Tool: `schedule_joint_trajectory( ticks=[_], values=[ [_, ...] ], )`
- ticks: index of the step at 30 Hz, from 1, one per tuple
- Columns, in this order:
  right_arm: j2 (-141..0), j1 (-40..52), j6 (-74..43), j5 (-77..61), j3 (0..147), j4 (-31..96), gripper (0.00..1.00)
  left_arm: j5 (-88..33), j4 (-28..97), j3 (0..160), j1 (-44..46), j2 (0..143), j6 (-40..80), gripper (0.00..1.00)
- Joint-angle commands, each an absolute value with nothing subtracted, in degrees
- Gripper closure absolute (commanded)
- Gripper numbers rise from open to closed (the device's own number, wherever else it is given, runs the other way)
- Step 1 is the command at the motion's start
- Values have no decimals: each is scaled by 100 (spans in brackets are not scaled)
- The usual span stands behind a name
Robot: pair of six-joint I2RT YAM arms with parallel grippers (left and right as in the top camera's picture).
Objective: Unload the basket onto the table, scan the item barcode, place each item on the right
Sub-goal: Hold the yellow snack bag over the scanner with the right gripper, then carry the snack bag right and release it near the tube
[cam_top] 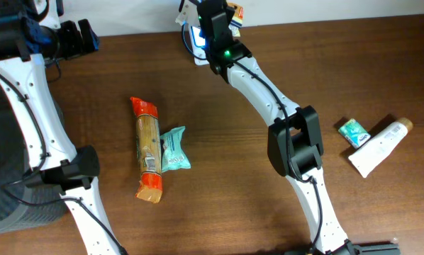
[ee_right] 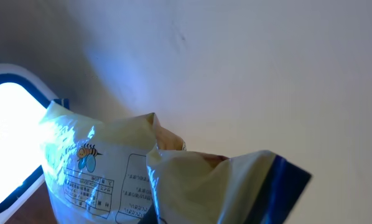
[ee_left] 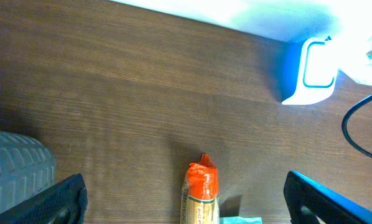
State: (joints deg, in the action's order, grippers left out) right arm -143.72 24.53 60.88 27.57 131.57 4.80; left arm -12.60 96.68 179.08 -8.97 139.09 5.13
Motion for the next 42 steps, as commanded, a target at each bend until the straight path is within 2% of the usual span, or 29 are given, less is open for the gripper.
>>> schedule_joint_trajectory(
  ticks=[1,5,16,20,23,28,31,33,38,42],
  values=[
    [-14390,2506,6108,2766,13179,454,96,-1260,9671,17919,-919,13865,421,1],
    [-14390,2506,6626,3116,13179,-681,96,-1260,9671,17919,-919,13865,421,1],
    [-14560,2436,6624,3072,13179,-845,96,-1260,9671,17919,-919,13865,421,1],
    [-14070,2434,6206,3022,13179,-762,96,-1260,9671,17919,-919,13865,421,1],
    [-13013,2425,5328,2198,13179,1190,96,-1260,9671,17919,-919,13865,421,1],
    [-11445,2235,2777,248,13179,4322,96,-1260,9671,17919,-919,13865,421,1],
    [-10921,1664,591,-3,13179,6219,96,-1260,9671,17919,-919,13865,421,1],
    [-10881,847,-377,-202,13179,7456,96,-1260,9671,17919,-919,13865,421,1],
    [-11773,-1415,-655,-578,13179,9052,96,-1260,9671,17919,-919,13865,421,1],
    [-12735,-2397,-803,-578,13179,9161,96,-1260,9671,17919,-919,13865,421,1]
  ],
)
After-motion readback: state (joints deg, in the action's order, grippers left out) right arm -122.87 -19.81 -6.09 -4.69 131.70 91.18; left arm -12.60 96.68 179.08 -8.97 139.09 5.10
